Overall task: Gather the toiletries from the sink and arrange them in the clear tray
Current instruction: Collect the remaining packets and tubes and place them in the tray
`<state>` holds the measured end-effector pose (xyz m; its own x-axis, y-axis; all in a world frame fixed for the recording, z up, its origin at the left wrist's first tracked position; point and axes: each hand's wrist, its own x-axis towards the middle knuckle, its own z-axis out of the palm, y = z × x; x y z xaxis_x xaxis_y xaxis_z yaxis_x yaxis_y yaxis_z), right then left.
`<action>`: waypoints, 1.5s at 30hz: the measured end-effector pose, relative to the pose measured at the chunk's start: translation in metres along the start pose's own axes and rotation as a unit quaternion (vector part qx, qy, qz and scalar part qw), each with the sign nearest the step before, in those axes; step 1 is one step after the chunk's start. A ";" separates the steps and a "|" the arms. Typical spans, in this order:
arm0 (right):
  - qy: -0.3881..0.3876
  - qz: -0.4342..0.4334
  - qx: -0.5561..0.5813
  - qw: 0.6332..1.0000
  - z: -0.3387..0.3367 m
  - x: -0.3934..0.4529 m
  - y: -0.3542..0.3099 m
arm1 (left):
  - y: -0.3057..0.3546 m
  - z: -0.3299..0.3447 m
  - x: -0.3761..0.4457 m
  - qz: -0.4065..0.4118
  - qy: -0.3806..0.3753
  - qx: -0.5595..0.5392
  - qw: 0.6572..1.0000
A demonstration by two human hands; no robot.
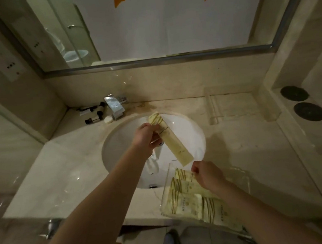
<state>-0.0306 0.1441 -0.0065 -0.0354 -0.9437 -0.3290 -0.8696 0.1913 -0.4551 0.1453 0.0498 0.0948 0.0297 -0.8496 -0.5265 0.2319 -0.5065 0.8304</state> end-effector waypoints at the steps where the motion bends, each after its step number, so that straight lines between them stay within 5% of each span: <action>1: 0.015 -0.002 -0.013 1.000 0.005 0.000 -0.001 | -0.002 -0.006 0.001 -0.007 0.010 -0.006 1.000; 10: 0.207 -0.059 -0.175 0.961 0.038 -0.007 0.000 | -0.019 -0.031 0.003 -0.016 0.020 -0.050 0.998; 14: 0.216 -0.021 -0.166 0.962 0.035 -0.005 -0.001 | -0.019 -0.032 0.001 -0.006 0.002 -0.022 1.000; 16: 0.205 0.029 -0.085 0.975 0.025 -0.003 -0.006 | -0.017 -0.030 -0.001 0.002 -0.006 -0.019 1.000; 18: 0.196 0.093 0.111 0.970 0.005 0.001 -0.011 | -0.015 -0.026 -0.002 0.009 -0.017 -0.007 1.000; 22: 0.097 0.160 0.530 0.827 -0.037 0.016 -0.013 | -0.014 -0.005 -0.003 0.013 -0.038 0.023 0.999; 24: 0.086 0.152 0.590 0.788 -0.052 0.015 -0.007 | -0.016 0.010 -0.005 0.010 -0.044 0.042 0.998; 27: 0.116 0.148 0.596 0.780 -0.067 0.007 0.007 | -0.022 0.031 -0.008 -0.002 -0.065 0.059 0.996; 34: 0.192 0.178 0.554 0.790 -0.068 -0.012 0.053 | -0.050 0.061 -0.013 -0.042 -0.075 0.187 0.979; 39: 0.159 0.170 0.279 0.932 -0.047 -0.030 0.072 | -0.080 0.053 -0.008 -0.051 -0.044 0.358 0.931; 42: 0.113 0.185 0.204 0.955 -0.029 -0.033 0.073 | -0.095 0.045 -0.006 -0.023 -0.022 0.443 0.896; 45: 0.093 0.190 0.151 0.966 -0.018 -0.034 0.071 | -0.108 0.039 -0.009 0.051 -0.020 0.581 0.812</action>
<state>-0.0997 0.1849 -0.0125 -0.4360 -0.8171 -0.3771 -0.5950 0.5761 -0.5604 0.0818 0.1063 0.0171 -0.0461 -0.8876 -0.4582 -0.8445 -0.2104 0.4926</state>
